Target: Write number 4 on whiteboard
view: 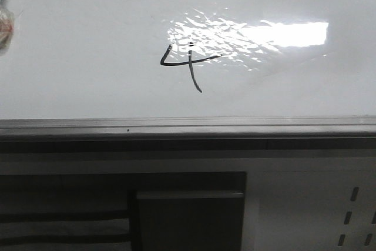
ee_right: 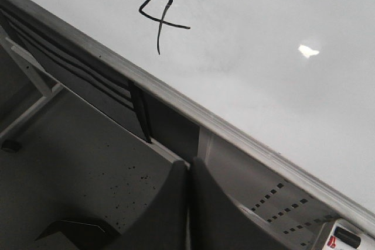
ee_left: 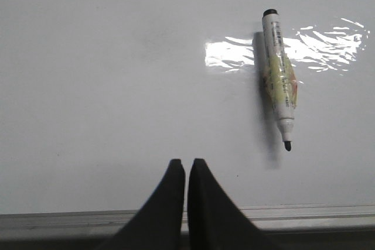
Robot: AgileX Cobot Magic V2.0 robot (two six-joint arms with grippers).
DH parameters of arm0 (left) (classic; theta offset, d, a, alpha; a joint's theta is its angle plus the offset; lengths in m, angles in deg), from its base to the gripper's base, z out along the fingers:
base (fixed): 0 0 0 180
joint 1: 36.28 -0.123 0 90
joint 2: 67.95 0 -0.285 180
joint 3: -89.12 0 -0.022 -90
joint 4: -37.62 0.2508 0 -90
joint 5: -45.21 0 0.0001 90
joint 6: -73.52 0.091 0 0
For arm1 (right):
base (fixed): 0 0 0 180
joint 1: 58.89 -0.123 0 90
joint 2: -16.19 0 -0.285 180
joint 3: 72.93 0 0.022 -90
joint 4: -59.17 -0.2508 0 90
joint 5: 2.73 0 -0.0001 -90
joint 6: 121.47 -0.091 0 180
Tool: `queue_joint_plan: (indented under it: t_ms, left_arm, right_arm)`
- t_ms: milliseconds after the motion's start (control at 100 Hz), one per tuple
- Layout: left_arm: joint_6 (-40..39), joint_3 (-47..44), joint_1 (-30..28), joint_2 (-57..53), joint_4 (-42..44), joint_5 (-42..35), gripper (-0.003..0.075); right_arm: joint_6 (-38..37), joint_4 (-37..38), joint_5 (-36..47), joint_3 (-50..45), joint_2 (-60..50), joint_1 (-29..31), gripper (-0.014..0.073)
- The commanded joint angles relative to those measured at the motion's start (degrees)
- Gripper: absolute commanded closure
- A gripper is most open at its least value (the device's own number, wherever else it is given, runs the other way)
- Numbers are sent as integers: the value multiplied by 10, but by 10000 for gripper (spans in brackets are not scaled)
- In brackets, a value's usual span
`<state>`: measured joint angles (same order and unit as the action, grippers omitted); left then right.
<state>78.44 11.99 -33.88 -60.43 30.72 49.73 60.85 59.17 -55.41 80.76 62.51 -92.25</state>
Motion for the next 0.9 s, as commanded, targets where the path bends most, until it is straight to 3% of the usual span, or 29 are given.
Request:
queue_joint_plan:
  t_ms: [0,140,470,720,890]
  left_arm:
    - [-1,-15,-1,-15,-5,-45,741]
    - [-1,-15,-1,-15,-5,-45,741]
    - [-1,-15,-1,-15,-5,-45,741]
    - [-1,-15,-1,-15,-5,-45,741]
    - [-1,-15,-1,-15,-5,-45,741]
  right_arm:
    - [4,19,37,9,-9,4,662]
    - [4,20,128,-51,-58,71,662]
    - [4,18,392,-350,-265,271,662]
    - [4,16,548,-518,-359,306,662]
    - [4,0,519,-525,-405,306,662]
